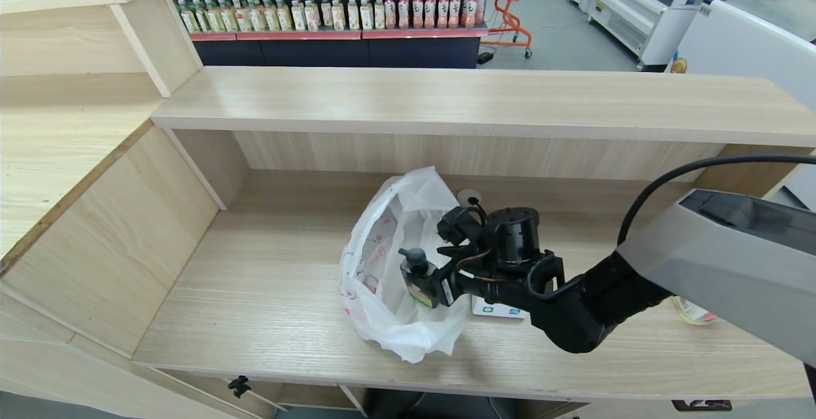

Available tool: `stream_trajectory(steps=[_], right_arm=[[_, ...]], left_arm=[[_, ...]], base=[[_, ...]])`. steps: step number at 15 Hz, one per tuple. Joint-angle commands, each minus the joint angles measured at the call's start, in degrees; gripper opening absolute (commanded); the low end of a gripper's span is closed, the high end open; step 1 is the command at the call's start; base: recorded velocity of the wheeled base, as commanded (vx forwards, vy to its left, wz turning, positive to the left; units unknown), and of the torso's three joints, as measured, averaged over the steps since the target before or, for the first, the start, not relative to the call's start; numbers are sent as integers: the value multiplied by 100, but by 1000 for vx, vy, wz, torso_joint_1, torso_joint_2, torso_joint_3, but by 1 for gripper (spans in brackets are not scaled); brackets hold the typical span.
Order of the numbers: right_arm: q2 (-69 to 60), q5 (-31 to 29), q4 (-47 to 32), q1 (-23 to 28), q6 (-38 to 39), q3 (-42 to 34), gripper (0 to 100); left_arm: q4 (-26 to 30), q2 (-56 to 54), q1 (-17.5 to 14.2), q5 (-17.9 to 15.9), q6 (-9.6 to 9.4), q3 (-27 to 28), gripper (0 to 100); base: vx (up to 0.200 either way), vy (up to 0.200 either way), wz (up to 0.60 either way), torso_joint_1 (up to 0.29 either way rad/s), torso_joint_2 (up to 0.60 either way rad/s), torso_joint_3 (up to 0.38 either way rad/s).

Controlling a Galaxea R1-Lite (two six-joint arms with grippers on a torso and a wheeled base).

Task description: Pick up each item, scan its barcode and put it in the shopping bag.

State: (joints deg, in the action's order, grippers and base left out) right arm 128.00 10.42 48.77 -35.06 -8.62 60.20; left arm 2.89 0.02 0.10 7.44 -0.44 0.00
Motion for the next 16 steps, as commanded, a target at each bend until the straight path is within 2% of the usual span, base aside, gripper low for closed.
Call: stream_trajectory(steps=[1,4,5,9,11,13,16], right_arm=[[-65,21,-17,-10,414,168,100],[-706,74,-123,69,1741,124,100],[-926,127,-237,122,1917,54,100],[-2948,250,-931,439,3068,-1133,100],[-3862,179,-1582,799,2980,-1660,100],[-4433,-58,-2443,1054,2804,-1801,100],[-4793,-286,-2610,1379,2690,-2179,100]], left_arm=[[1,-2,-1,3,0,0,100],[1,-2,-1,3,0,0,100],[1,-2,-1,3,0,0,100],[1,-2,-10,3,0,0,100],[1,-2,-1,3,0,0,100],[1,-2,-1,3,0,0,100],[1,-2,-1,3,0,0,100]], base=[[0,0,0,0,0,0],[0,0,0,0,0,0],[0,0,0,0,0,0],[0,0,0,0,0,0],[0,0,0,0,0,0],[0,0,0,0,0,0],[0,0,0,0,0,0]])
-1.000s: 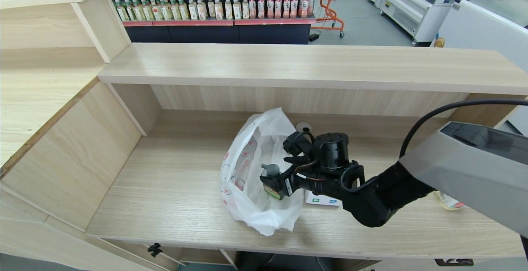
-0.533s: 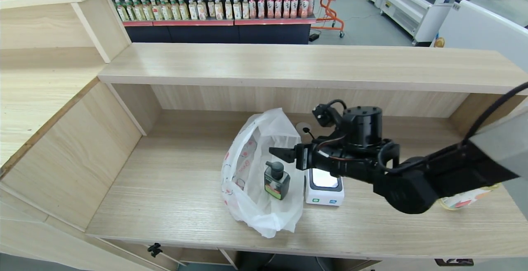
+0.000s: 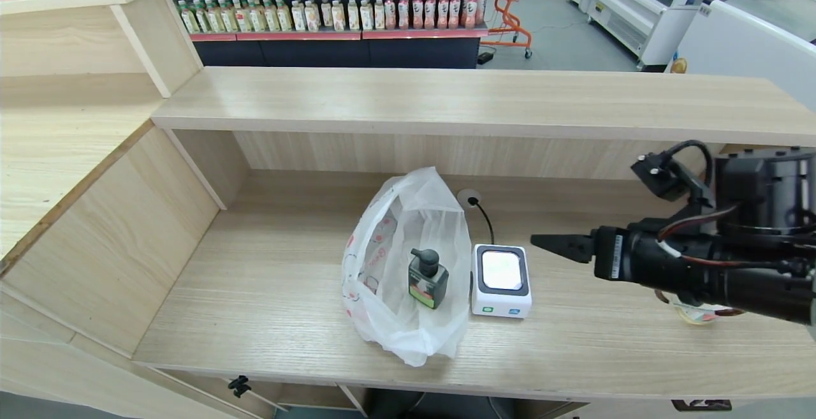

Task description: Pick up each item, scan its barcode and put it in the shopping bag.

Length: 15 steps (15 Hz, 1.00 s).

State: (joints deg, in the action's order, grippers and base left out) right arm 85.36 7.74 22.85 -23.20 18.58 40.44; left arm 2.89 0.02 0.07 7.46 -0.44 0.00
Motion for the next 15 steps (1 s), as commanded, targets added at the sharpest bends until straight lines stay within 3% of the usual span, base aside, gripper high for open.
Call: stream_trajectory(steps=[1,5,9,12,15], right_arm=[[-626,-18,-17,219,-65,-273,100],[-731,-18,-35,237,-82,-335,100],[-731,-18,-35,237,-82,-352,100],[-775,-45,-35,246,-144,-440,100],[-801,-317,-61,430,-364,-616,100]], left_arm=[[1,-2,1,1,0,0,100],[-8,-2,1,-8,70,0,100],[-8,-2,1,1,61,0,100],[1,-2,1,-8,61,0,100],[-8,-2,1,-8,79,0,100]], base=[[0,0,0,0,0,0],[0,0,0,0,0,0],[-200,0,0,7,6,0],[0,0,0,0,0,0],[0,-200,0,2,1,1]])
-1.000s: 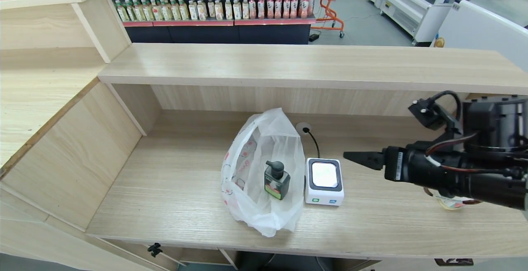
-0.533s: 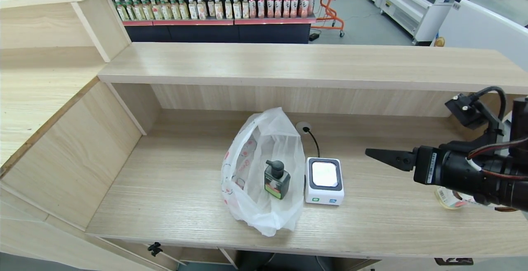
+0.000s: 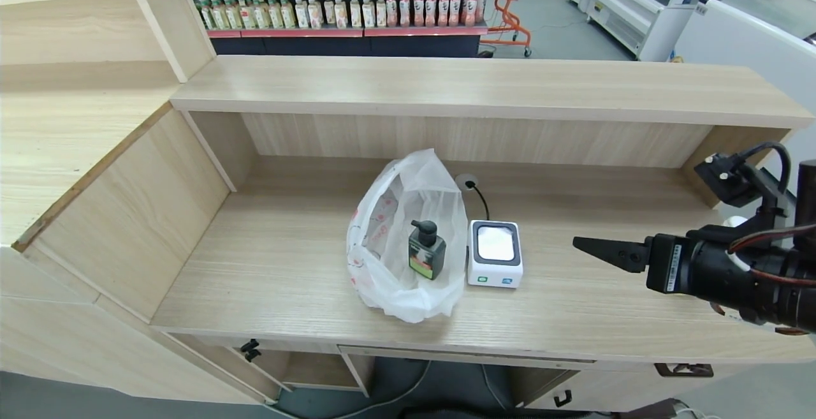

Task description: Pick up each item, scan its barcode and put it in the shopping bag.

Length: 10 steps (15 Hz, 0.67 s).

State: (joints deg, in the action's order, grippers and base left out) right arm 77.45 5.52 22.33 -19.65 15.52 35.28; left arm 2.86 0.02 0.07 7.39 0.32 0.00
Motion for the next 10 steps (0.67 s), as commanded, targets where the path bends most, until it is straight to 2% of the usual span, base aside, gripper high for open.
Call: stream_trajectory(steps=[1,10], right_arm=[[-19,-289,-10,84,-67,-171,100],[-300,-403,-10,93,-58,-610,100]], left_arm=[[4,-2,1,0,-5,0,100],[-5,-2,1,0,3,0,100]], base=[[0,-200,0,-2,7,2],[0,-200,0,2,2,3]])
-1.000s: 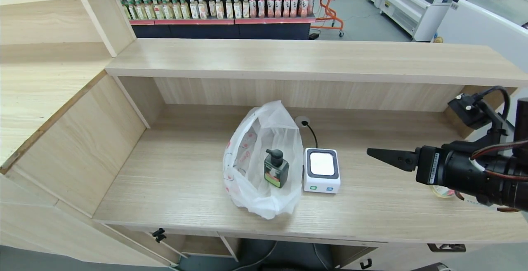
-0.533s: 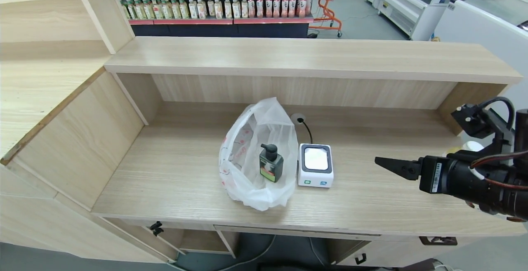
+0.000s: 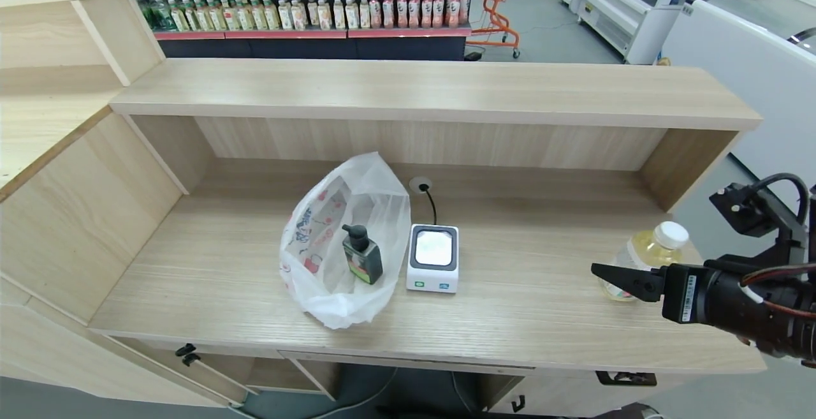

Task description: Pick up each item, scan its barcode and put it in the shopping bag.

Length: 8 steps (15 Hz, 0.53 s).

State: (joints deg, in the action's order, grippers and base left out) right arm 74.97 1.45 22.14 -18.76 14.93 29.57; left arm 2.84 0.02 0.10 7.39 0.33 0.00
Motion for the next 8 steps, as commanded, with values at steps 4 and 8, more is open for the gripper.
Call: stream_trajectory(steps=[4,8], right_arm=[[-185,4,1,4,1,-136,100],[-343,-479,-465,4,1,-206,100]], left_arm=[[-3,-2,-1,0,2,0,100],[-3,-2,-1,8,-7,0,100]], base=[[0,-200,0,2,2,-1],[0,-200,0,1,2,1]])
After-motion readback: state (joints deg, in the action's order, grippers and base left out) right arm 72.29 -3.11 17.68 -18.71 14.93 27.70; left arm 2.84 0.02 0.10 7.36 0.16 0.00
